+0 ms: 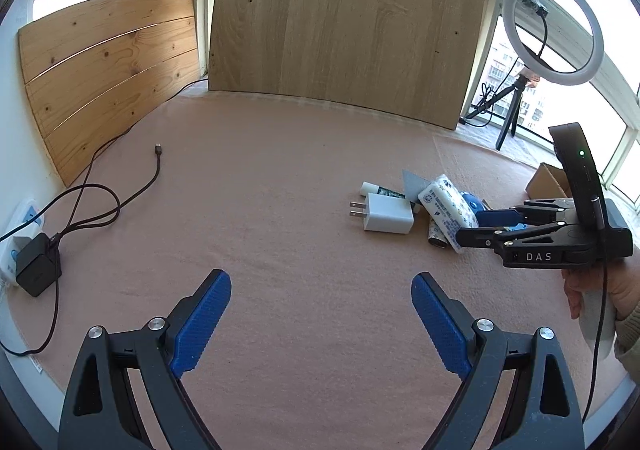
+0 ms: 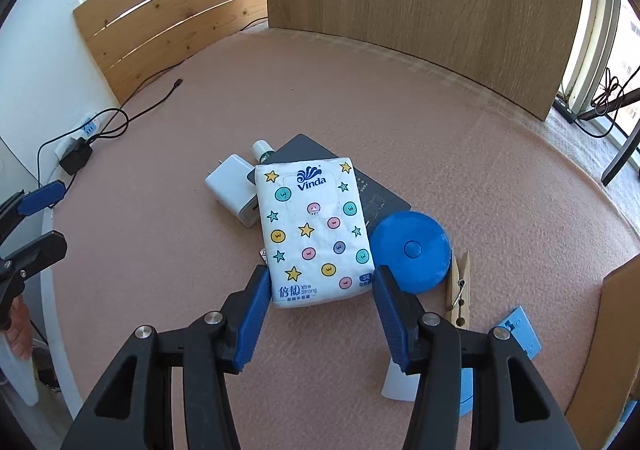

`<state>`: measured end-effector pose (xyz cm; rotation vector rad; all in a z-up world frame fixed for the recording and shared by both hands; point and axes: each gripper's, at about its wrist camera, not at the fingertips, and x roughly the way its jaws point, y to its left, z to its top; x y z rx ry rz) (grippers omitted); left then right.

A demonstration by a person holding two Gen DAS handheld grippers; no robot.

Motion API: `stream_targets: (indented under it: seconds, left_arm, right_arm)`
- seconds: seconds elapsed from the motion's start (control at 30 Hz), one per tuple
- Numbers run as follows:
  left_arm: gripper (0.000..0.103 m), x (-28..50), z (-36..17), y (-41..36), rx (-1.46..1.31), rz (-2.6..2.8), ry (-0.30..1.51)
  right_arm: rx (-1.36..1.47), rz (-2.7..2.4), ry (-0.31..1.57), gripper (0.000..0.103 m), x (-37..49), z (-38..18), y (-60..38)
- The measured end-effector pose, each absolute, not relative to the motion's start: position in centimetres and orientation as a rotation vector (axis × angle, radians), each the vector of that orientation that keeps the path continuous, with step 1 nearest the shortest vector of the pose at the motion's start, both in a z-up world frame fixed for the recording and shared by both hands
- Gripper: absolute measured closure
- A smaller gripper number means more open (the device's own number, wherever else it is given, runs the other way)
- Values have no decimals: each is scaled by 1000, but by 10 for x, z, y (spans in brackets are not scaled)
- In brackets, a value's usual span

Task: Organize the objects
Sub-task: 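Move the right gripper to the Vinda tissue pack and grasp it, then carry the tissue pack with the right gripper and release it into the box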

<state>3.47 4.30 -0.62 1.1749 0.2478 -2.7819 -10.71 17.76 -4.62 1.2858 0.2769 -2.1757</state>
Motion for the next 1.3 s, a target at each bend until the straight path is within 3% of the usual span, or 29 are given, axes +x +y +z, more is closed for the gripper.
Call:
stream_targets:
  seconds: [0.1,0.3,0.43,0.6,0.7,0.83,0.9,1.03,1.13,1.17,1.3]
  left_arm:
    - [9,36,-5,39,1169,-2828,272]
    - [9,45,-5,24,1148,-2969,248]
    - [6,54,-10,16,1194,-3121,198]
    - [6,67,-25,42,1375,-3356,-233]
    - [6,73,-34,65,1422,-3445,-547]
    - [6,69,-46,82,1472,-3490,-766]
    - [8,64,-52,88,1497,-3513,-843]
    - [27,50,-63,98,1602,-3530,-985]
    - [31,41,-68,100,1681,-3554,-985]
    - [36,40,-69,99,1722,-3560,-980]
    - [39,41,-67,94,1753,-3586,-937]
  right_arm:
    - [1248,-2138,337,64,-97,-43,171]
    - [1206,-1960,435,65,-47,-41,156]
    - [1116,-1829,637,64,9,-42,137]
    - [994,-1748,845,61,48,-42,127]
    - [993,-1755,821,55,51,-41,135]
    - [997,-1728,858,51,51,-53,139]
    - [1001,-1724,850,51,45,-60,140]
    - [927,-1687,774,51,36,-60,142]
    - [897,-1675,777,51,31,-63,139]
    - [904,-1671,759,51,29,-64,139]
    - [962,-1644,669,54,19,-64,140]
